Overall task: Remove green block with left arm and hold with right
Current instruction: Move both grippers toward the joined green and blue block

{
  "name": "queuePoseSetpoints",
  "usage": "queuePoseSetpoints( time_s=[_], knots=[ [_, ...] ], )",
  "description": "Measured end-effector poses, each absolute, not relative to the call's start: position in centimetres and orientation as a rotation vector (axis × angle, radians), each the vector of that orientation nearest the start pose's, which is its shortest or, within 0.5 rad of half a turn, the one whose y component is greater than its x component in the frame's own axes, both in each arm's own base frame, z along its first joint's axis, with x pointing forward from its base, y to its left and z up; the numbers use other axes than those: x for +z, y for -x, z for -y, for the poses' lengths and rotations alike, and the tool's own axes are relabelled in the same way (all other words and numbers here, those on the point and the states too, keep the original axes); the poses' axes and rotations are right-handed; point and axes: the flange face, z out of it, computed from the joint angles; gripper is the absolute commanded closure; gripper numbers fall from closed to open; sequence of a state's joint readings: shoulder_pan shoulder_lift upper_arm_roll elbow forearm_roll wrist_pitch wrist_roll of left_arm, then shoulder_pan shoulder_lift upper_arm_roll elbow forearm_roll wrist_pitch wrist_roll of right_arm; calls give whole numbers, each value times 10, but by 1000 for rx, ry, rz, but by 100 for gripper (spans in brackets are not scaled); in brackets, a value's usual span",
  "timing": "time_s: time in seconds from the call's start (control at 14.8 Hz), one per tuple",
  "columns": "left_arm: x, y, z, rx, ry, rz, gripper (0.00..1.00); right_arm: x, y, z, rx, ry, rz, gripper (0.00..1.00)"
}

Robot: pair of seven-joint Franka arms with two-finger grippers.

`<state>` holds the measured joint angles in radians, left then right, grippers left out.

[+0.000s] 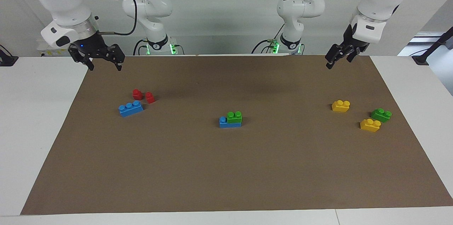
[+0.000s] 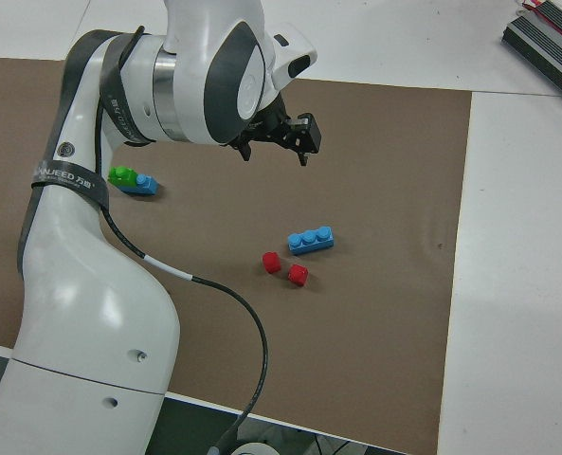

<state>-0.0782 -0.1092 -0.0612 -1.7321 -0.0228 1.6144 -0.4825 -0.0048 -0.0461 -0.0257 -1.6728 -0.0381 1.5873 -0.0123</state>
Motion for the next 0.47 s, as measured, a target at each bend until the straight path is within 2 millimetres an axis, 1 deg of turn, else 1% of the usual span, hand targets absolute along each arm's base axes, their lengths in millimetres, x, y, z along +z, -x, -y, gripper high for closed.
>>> queuePoseSetpoints(
  time_s=[0.34,0.47],
  knots=[
    [601,-493,124,64,3015,901,0,603,-539,21,65,3177,-25,0],
    [601,-489,132,72,2998,972,0,603,-539,21,66,3177,-30,0]
  ],
)
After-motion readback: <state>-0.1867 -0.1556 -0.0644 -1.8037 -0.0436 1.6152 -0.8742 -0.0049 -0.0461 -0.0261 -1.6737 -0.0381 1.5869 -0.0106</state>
